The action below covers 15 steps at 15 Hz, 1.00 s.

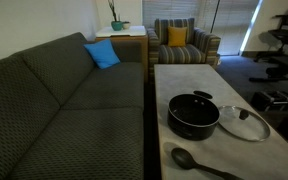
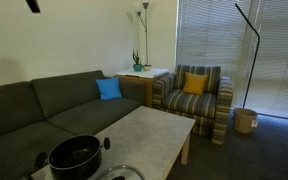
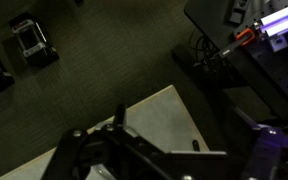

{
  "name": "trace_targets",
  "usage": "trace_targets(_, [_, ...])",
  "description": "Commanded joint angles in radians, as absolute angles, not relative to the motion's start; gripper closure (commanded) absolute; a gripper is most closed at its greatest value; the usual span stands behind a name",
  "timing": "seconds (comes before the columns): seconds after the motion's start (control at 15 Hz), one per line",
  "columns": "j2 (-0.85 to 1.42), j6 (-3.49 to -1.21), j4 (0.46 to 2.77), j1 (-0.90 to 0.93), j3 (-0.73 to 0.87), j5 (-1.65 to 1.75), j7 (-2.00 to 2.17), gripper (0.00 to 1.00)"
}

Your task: Put the black ladle inside the black pot

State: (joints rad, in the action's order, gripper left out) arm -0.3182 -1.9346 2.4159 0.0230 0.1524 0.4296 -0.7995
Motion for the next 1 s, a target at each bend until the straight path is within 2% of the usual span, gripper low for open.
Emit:
trace_targets(0.0, [-0.287,-1.935,2.4,0.007,0.128,0.425,-0.82,0.0])
trace_targets(0.53, [-0.19,-1.945,2.343,0.019,0.095,0.449,-0.803,0.0])
trace_targets(0.93, [0.043,-2.137,2.253,0.048,0.042,0.417,-0.946,0.0])
